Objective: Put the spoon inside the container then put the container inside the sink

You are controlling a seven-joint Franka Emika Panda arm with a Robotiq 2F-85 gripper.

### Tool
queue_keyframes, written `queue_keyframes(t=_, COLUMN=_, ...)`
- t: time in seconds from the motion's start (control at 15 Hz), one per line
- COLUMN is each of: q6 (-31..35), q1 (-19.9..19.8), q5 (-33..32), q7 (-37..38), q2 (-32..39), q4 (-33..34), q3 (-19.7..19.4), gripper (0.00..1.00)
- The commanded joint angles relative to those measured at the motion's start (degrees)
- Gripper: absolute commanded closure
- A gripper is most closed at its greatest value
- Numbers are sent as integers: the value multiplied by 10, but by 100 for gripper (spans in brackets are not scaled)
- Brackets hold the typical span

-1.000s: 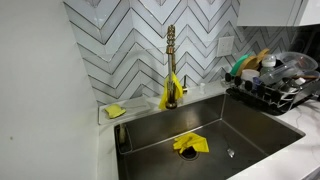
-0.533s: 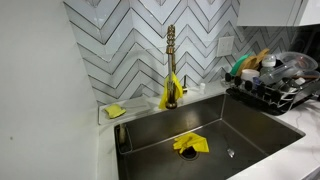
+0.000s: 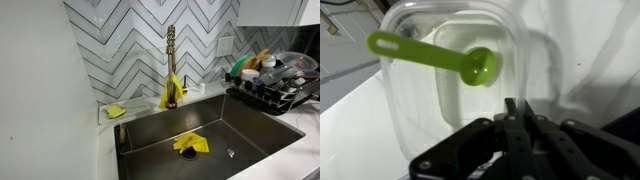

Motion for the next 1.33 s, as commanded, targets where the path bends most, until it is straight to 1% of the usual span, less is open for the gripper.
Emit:
queue_keyframes(t=0.0, q6=-36, q1=-10, q5=16, q7=-6, q2=-47, q4=-30, q3=3, gripper=98)
queue_keyframes(t=0.2, q6=-82, q1=-4, q5=2, q7=9, q2=-98, q4=-49, q3=-3, gripper=98)
queue_keyframes(t=0.4, q6=-161, q1=7, q5=-19, q7=13, q2=-162, q4=-61, q3=-3, gripper=98)
queue_keyframes(t=0.6, q6=-238, q1=28, q5=-39, q7=8, q2=-230, q4=-67, q3=9, gripper=98)
queue_keyframes(t=0.8, q6=-313, q1=57, q5=-35, q7=5, q2=-279, q4=-47, q3=28, gripper=98)
queue_keyframes(t=1.0, q6=-368, q1=89, q5=-37, q7=24, q2=-294, q4=-7, q3=56, gripper=98)
queue_keyframes(t=1.27, q6=-415, q1=141, q5=-34, q7=-9, q2=-279, q4=49, q3=99, gripper=98)
